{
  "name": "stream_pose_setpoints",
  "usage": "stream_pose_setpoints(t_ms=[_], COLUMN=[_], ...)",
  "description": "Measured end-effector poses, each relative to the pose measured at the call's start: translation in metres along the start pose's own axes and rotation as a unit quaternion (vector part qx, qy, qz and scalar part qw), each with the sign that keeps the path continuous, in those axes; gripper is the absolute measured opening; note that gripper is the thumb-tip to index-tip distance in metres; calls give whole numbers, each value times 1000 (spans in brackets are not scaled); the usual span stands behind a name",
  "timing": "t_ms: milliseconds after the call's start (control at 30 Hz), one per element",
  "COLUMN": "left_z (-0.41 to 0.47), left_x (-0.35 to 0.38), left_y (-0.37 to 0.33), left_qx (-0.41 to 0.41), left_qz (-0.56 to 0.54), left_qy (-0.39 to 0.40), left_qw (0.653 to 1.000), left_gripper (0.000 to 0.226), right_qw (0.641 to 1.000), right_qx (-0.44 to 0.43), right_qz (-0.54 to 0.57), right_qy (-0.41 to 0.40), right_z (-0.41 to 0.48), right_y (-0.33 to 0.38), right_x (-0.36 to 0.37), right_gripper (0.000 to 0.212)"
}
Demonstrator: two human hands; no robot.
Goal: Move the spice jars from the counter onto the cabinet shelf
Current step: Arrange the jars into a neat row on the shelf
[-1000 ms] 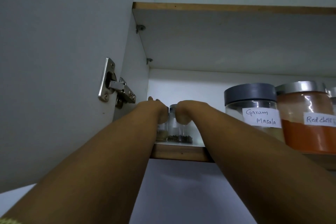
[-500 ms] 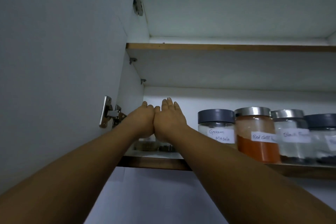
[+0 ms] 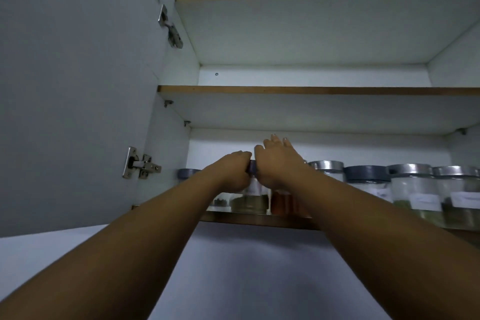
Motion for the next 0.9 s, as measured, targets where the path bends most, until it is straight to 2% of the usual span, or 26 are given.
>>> stream_pose_setpoints(t_ms=[167,267,400,633,800,900], left_z=[6,9,12,33,57,70], left_x=[7,9,4,12,28,38], left_y=[-29,-32,-33,-21,-5,10], left_qx=[-16,-31,-27,-14,-4,5], left_qz=[64,114,152,160,170,169], left_qy=[12,21,24,31,50,54], left_qw=[998,993,988,986,984,984], left_gripper=[45,38,32,38,34,37], right_qw=[997,993,995,999,999,999], right_qx=[24,14,2,-4,-3,3], right_qz=[63,90,89,47,42,35], right_qy=[41,73,53,2,16,31], right_z=[-29,-38,-35,-18,-3,12], right_y=[-52,-65,-71,-60,-54,-52], right_x=[1,7,4,8,23,39], right_gripper=[42,37,30,23,28,12])
Point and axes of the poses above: each hand's wrist, its own z-axis towards the middle knuckle, its own x-axis out of the palm, y = z × x, the point moved 4 cm from there along z, towards the middle knuckle, and after that the axes turned 5 degrees about -x, right-handed, at the moved point
